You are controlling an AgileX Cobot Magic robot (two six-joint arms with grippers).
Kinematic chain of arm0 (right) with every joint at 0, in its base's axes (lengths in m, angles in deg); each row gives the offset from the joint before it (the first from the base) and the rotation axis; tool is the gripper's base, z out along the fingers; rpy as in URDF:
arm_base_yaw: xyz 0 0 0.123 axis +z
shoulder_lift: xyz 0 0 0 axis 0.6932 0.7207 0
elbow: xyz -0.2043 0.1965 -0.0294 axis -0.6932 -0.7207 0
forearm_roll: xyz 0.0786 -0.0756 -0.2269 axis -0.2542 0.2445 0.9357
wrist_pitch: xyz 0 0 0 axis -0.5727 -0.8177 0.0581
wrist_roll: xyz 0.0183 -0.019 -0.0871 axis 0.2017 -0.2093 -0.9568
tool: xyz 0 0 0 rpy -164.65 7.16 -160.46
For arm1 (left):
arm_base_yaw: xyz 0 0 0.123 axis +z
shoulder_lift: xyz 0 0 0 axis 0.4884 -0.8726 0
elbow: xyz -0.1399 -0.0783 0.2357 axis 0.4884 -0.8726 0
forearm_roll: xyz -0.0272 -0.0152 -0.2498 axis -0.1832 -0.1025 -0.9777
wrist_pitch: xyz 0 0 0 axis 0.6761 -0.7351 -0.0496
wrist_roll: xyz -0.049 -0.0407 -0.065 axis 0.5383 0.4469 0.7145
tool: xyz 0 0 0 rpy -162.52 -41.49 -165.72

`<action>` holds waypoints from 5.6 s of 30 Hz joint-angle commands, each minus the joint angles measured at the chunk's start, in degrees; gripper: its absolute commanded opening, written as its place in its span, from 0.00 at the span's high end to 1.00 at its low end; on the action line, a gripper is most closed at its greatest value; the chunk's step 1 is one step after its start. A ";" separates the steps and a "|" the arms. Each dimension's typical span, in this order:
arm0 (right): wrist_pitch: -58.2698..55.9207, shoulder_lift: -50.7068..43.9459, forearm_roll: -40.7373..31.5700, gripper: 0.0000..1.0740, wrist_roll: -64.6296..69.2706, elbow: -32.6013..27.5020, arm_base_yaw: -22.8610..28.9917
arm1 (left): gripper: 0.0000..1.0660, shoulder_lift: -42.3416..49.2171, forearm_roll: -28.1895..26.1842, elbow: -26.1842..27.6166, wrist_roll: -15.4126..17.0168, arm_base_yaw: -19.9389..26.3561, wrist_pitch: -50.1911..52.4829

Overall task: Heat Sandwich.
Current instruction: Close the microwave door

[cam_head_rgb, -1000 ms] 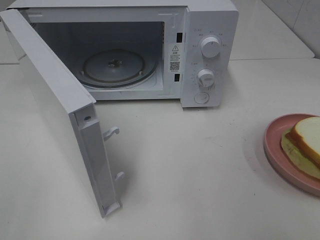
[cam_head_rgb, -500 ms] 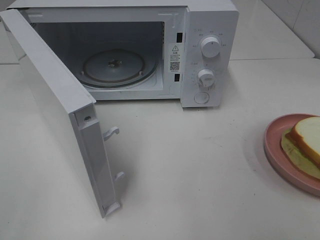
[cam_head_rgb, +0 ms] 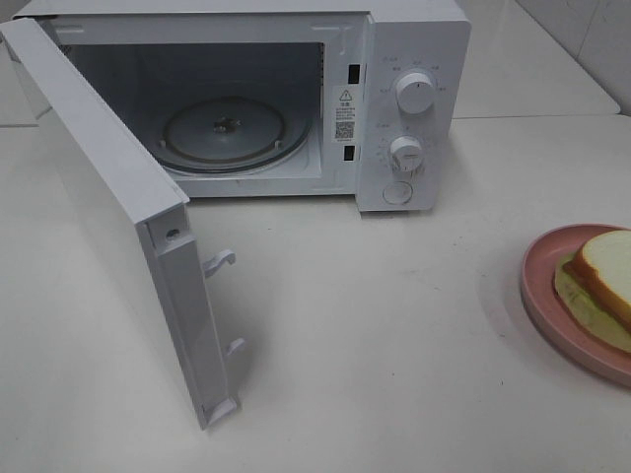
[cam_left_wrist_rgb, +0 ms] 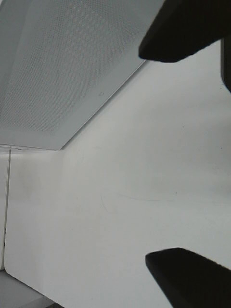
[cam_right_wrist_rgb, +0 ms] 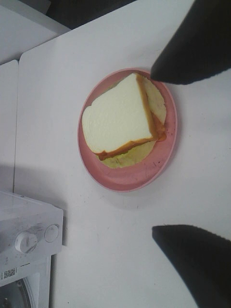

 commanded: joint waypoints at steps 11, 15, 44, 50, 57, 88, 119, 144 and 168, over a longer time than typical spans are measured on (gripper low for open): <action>0.63 -1.55 -0.11 0.30 -0.29 0.06 -0.40 | 0.09 0.29 -0.17 0.06 0.06 0.11 0.74; 0.63 -1.55 -0.11 0.30 -0.29 0.06 -0.40 | 0.09 0.29 -0.17 0.06 0.06 0.11 0.74; 0.63 -1.55 -0.11 0.30 -0.74 0.06 -0.40 | 0.09 -2.64 -1.09 0.52 0.11 0.11 1.38; 0.63 -1.55 -0.11 0.30 -0.74 0.06 -0.40 | 0.18 -8.08 0.23 1.43 0.11 0.11 3.21; 0.63 -1.55 -0.11 0.30 -0.74 0.06 -0.40 | 0.42 -19.88 0.11 1.78 0.11 0.11 5.21; 0.63 -1.55 -0.11 0.30 -0.40 0.06 -0.40 | 1.00 -53.51 0.23 -4.98 0.11 0.11 56.84; 0.63 -1.55 -0.11 0.30 -0.69 0.06 -0.40 | 1.00 -85.94 31.80 -7.85 10.83 -2.98 115.57; 0.63 -1.55 -0.11 0.30 -0.69 0.06 -0.40 | 1.00 -94.60 14.21 -1.83 4.98 -21.26 114.99; 0.63 -1.55 -0.11 0.31 -0.46 0.06 -0.40 | 1.00 -106.74 -2.75 17.42 -3.04 -36.38 108.75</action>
